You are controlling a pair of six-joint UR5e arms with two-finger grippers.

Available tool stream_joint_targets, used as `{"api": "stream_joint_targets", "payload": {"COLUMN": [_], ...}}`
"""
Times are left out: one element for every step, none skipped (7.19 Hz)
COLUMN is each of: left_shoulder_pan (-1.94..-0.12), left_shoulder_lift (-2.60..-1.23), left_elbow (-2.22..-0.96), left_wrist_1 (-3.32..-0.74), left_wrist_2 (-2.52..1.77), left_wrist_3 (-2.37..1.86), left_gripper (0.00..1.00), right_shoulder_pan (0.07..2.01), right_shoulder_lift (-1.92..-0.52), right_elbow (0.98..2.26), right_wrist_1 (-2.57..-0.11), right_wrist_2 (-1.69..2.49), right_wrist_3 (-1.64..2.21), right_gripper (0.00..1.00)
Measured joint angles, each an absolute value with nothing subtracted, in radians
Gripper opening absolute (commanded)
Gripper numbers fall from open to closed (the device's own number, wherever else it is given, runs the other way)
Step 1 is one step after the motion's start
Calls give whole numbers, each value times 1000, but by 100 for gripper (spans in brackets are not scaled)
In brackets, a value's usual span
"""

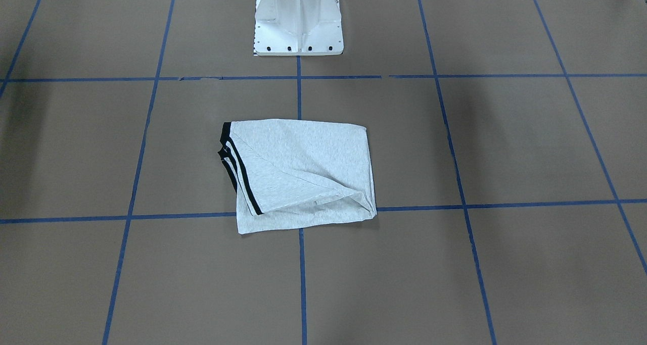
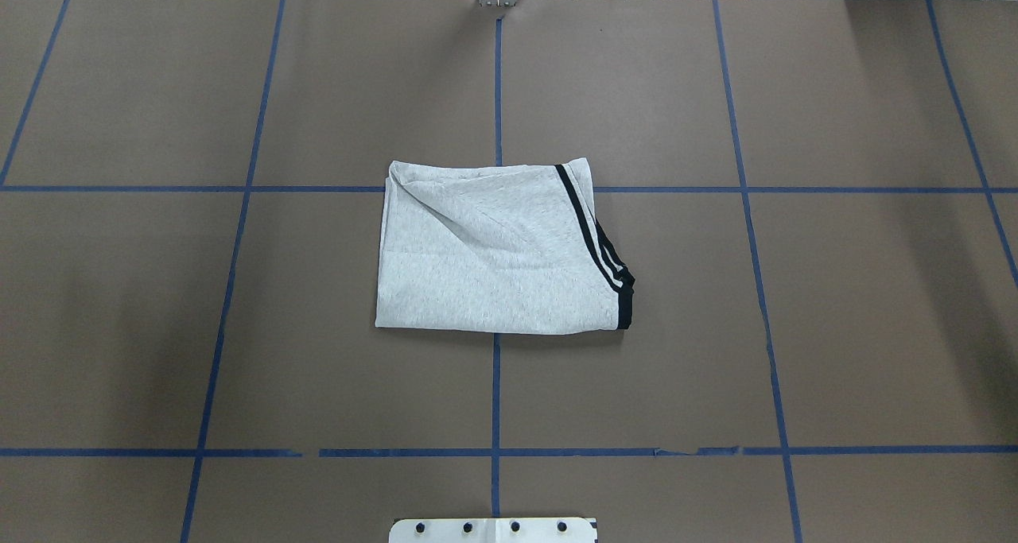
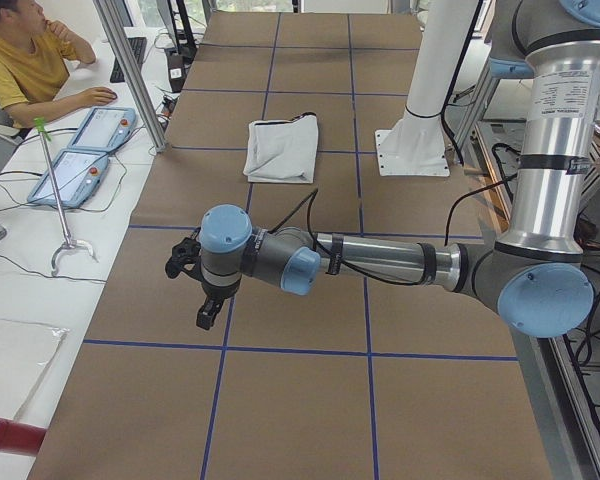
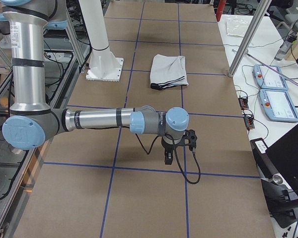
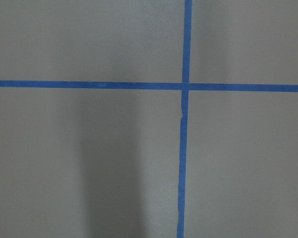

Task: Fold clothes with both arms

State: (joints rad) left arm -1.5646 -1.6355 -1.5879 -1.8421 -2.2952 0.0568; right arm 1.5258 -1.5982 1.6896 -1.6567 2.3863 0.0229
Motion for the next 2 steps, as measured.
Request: {"api": "stream_joint_targets", "payload": {"left_shoulder_pan": [-1565, -1565], "left_shoulder_lift": [-1635, -1634], "left_elbow": [-1588, -1586], "left_wrist_1": [-1842, -1842], "left_wrist_2": [-2274, -2266], "left_wrist_3": [56, 56], "left_gripper": [100, 100], "right_shoulder_pan": [1526, 1526], "right_shoulder_lift": [-1599, -1599], "right_elbow": [1691, 1691], "right_wrist_1": [-1657, -1657], "right_wrist_2": [2386, 2385], "right_wrist_3": [22, 21], "right_gripper": [100, 100]}}
